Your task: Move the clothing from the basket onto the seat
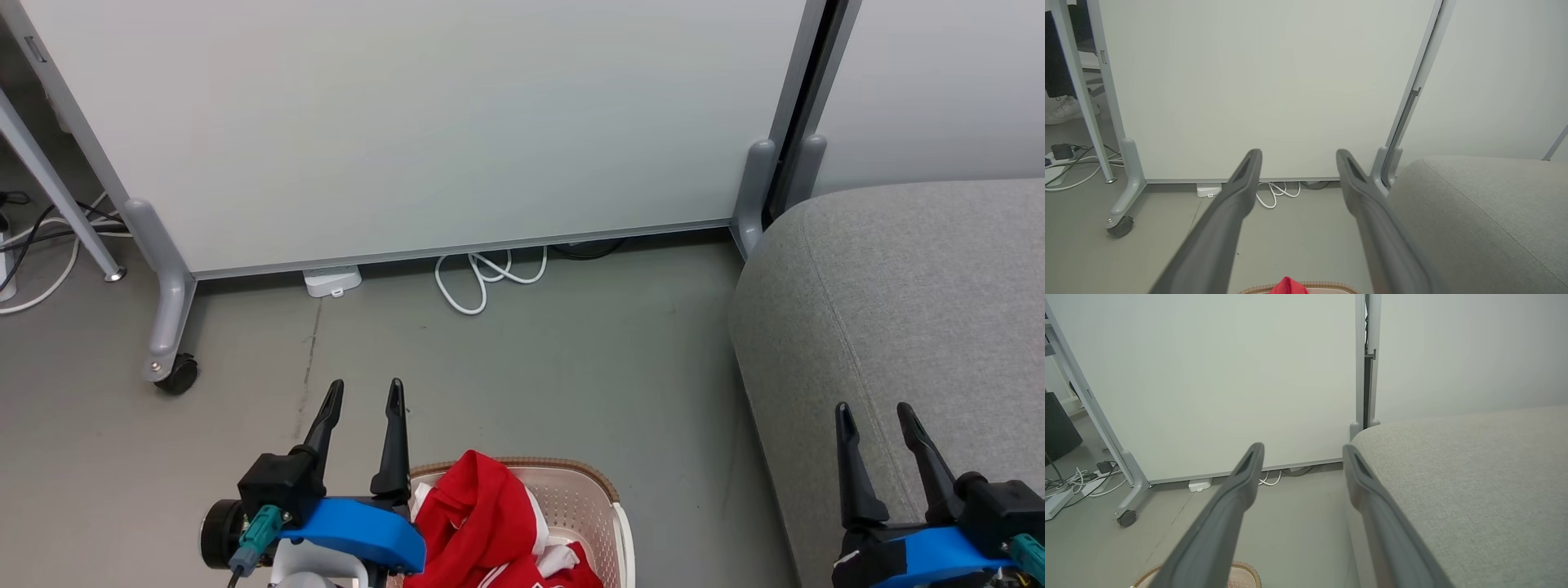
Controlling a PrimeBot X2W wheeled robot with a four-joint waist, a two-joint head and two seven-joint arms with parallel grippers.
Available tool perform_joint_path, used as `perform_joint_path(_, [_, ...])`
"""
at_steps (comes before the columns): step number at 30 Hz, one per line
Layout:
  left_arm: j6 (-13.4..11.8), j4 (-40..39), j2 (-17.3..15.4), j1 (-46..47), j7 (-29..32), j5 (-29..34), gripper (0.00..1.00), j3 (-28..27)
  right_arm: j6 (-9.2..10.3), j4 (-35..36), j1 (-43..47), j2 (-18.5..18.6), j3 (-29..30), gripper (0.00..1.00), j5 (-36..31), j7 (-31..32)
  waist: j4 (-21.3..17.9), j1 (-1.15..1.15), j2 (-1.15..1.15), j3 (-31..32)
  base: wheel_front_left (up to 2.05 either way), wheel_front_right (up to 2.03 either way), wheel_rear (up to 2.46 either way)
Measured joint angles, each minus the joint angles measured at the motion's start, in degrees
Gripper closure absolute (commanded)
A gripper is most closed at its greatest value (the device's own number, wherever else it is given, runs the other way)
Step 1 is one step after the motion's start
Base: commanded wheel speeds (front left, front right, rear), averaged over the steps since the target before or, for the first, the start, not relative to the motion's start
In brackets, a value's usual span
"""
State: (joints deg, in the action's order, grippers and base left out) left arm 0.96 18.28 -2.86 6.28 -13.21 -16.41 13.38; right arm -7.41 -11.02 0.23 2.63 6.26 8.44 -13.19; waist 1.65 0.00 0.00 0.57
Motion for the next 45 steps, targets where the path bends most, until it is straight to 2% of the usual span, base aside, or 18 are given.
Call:
perform_joint_path(18, [-1.7, 0.6, 0.0, 0.5, -1.8, 3.0, 0.0, 2.2, -0.01, 0.3, 0.3, 0.1, 0.0, 0.0, -6.7, -1.8, 0.1, 0.0, 0.0, 0.1, 0.0, 0.0, 0.0])
perform_joint_path(36, [-2.0, 1.6, 0.0, 0.6, -1.8, 1.7, 0.0, 2.2, -0.01, 0.2, 0.3, 0.1, -0.1, 0.0, -6.3, -1.9, -0.1, 0.0, 0.0, -0.4, 0.0, 0.0, 0.0])
perform_joint_path(45, [-2.0, 5.6, 0.0, 0.0, -1.8, 2.4, 0.0, 1.0, -0.02, 0.6, -0.2, 0.1, -2.9, 0.0, -5.9, -1.9, -2.9, 0.0, 0.0, -2.4, 0.0, 0.0, 0.0])
